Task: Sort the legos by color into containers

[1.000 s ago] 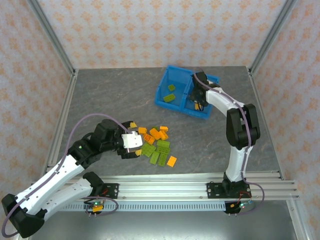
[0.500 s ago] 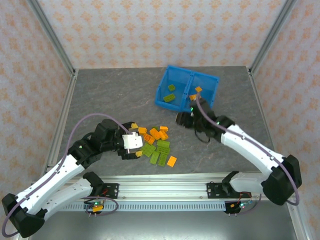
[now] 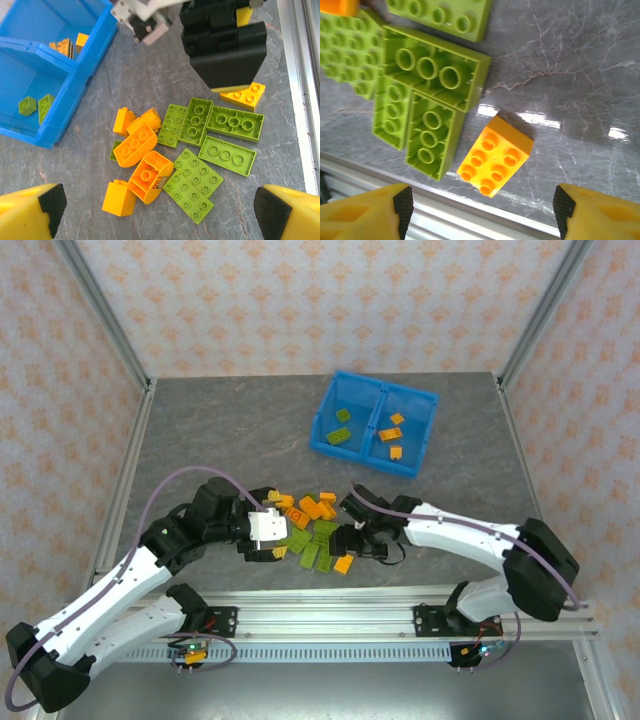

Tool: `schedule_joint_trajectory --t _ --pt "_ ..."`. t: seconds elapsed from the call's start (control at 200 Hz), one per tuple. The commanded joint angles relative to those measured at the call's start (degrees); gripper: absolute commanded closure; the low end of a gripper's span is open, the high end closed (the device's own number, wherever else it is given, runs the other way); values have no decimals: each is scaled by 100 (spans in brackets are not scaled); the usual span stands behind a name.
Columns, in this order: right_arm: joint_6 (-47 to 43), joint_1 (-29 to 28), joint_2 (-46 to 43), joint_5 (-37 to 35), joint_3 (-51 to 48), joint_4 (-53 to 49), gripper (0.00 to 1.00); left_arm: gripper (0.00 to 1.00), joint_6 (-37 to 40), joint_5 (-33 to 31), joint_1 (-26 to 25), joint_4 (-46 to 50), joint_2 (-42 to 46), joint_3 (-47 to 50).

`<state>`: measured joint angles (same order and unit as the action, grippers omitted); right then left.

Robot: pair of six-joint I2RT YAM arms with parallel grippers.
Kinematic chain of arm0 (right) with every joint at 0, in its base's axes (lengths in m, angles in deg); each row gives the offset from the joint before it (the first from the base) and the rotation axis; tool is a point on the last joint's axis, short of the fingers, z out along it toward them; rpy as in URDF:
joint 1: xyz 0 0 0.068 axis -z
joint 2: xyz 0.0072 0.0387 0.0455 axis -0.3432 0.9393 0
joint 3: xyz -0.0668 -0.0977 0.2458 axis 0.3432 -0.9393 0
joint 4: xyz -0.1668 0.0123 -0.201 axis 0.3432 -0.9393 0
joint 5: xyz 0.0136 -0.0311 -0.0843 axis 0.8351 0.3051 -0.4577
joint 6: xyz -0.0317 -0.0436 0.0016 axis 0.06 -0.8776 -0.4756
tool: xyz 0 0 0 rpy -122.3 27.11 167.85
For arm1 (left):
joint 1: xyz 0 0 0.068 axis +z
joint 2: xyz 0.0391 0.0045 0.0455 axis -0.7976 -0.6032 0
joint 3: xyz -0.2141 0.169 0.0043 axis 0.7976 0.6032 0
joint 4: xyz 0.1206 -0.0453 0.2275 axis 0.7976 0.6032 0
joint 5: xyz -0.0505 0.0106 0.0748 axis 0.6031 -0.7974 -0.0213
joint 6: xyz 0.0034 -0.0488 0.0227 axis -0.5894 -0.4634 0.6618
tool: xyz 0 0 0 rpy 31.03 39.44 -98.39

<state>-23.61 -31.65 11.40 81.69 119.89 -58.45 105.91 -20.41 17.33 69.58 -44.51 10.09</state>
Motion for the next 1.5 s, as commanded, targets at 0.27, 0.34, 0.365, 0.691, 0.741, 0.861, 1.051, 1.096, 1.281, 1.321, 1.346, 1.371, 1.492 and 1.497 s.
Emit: schedule_joint_trajectory --t 0.27,0.34,0.365,0.691,0.741,0.861,1.051,1.096,1.281,1.321,1.346,1.371,1.492,1.497 --pt "72 -469 1062 -466 391 -173 26 0 80 113 24 53 -27 68" --pt "185 -486 1135 -577 345 -168 30 0 86 104 24 52 -27 74" --pt "226 -487 1156 -663 338 -193 32 0 85 106 24 53 -27 72" --pt "359 -486 1193 -1504 308 -700 62 0 90 111 25 53 -41 71" --pt "412 -488 1112 -1546 277 -666 65 0 91 113 21 46 -46 71" --pt "426 -483 685 -1896 315 -687 68 0 95 138 24 45 -45 69" --pt "-1 -253 -481 -3047 637 -647 68 0 81 282 33 -21 -2 69" --pt "-235 -25 -605 -3277 770 -568 68 0 53 299 32 -69 14 74" --pt "-1307 1187 -301 -3906 1611 -177 68 0 -503 -32 30 -552 62 162" --pt "-1447 1506 -130 -3903 1803 -56 68 0 -769 -262 32 -745 48 185" --pt "-1528 1710 -2 -3828 1923 29 68 0 -932 -431 36 -852 37 186" --pt "-1597 1899 143 -3733 2055 115 68 0 -1073 -586 32 -933 15 180" --pt "-1695 2660 961 -3213 2642 441 68 0 -1393 -1132 33 -1142 -14 150" --pt "-1700 2681 998 -3199 2670 455 68 0 -1397 -1147 37 -1147 -12 150"
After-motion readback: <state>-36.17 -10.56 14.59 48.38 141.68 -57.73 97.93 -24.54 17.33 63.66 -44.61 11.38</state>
